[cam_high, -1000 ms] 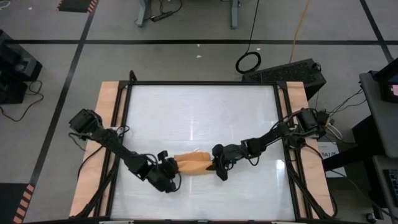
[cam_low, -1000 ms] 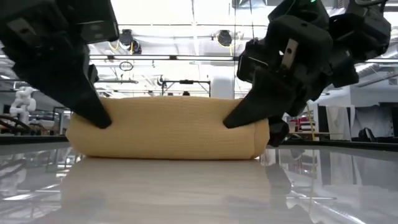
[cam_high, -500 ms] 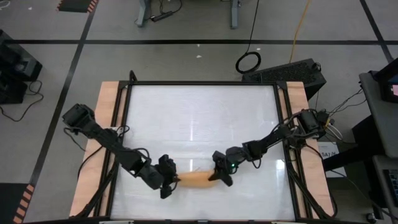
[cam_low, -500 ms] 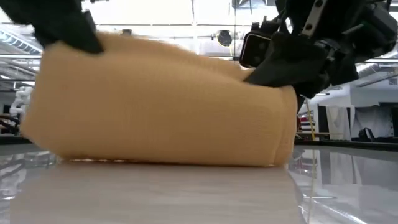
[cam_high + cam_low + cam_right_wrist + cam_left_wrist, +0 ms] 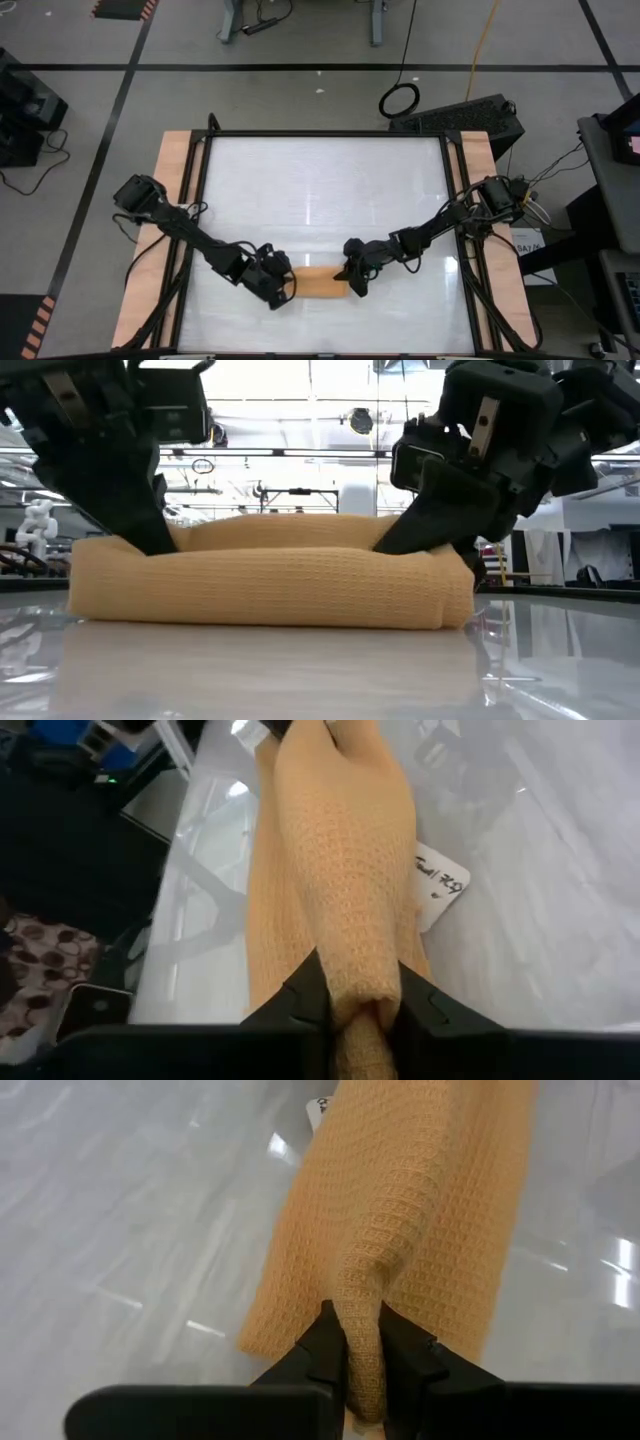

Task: Roll towel
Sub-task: Roll the yellow towel

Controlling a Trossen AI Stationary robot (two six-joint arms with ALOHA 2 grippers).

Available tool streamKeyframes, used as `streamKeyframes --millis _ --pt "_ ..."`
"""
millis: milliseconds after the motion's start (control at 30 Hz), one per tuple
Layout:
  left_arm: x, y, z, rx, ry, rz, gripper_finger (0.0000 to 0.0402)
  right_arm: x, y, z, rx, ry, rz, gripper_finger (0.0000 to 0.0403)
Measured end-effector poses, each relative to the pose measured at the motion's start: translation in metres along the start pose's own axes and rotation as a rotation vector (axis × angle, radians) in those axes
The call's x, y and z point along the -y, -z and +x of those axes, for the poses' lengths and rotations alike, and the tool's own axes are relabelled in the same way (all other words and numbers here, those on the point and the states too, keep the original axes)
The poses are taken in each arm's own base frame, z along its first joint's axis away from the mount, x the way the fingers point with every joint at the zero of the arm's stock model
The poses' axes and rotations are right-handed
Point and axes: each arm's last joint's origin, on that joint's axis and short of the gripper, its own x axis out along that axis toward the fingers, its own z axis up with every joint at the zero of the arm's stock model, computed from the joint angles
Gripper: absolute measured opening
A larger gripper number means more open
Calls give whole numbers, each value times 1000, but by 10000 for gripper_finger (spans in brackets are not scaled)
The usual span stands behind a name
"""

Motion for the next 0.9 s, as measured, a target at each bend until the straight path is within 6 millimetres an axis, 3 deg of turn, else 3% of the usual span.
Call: streamKeyframes --millis 167,367,500,633,800,900 --pt "-3 -2 5 -5 -15 -6 40 6 4 0 -38 71 5 63" --pt "-3 -1 5 -15 -16 -4 40 -2 3 -6 -28 71 -83 148" --pt "-3 0 5 -18 -16 -2 40 -13 -6 -22 -27 87 -173 208" --pt "-3 0 5 -18 -14 3 40 -27 -8 -43 32 235 -340 248" --pt "-3 -1 5 -11 -19 3 40 -60 4 -45 269 198 -537 239" --pt "-3 -1 5 -8 -20 3 40 -59 12 -29 340 147 -528 199"
